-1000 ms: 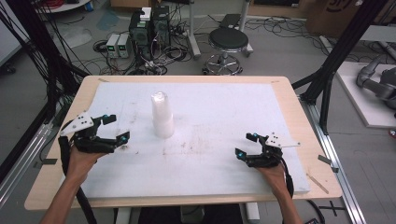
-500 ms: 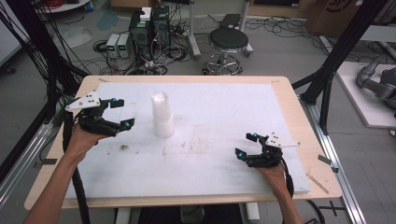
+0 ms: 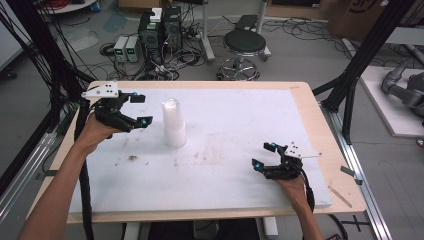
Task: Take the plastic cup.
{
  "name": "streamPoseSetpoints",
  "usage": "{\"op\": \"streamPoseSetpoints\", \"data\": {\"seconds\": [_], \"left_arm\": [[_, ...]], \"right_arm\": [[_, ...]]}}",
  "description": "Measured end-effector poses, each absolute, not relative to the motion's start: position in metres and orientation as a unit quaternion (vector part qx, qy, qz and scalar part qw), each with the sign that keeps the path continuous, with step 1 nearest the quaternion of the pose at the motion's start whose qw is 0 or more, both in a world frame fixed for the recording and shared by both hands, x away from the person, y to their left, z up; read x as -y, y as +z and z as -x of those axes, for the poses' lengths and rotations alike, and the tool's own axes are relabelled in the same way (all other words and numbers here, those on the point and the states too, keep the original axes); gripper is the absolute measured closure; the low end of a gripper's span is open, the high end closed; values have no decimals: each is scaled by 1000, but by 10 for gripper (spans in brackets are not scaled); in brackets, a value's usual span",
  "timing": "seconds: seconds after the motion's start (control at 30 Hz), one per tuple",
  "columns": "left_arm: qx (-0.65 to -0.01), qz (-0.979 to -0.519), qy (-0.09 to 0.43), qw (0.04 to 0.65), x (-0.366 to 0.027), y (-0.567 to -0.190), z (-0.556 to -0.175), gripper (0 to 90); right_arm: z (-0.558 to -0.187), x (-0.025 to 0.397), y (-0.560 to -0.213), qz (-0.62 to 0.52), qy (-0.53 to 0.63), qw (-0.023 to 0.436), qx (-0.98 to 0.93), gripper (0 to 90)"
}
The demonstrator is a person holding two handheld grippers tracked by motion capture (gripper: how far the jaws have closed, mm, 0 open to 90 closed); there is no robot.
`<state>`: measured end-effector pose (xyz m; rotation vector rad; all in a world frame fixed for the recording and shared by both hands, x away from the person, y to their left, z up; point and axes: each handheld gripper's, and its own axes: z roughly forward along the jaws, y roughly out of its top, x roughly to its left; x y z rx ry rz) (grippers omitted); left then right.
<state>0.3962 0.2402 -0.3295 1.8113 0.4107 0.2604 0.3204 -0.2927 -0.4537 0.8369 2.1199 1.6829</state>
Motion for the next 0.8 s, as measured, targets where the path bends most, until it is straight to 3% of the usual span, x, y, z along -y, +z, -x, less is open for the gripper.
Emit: {"op": "streamPoseSetpoints", "data": {"seconds": [0.8], "left_arm": [[-143, -780, 60, 606, -204, -348, -435, 94]], "right_arm": [[-320, 293, -454, -291, 588, 154, -739, 147]]}}
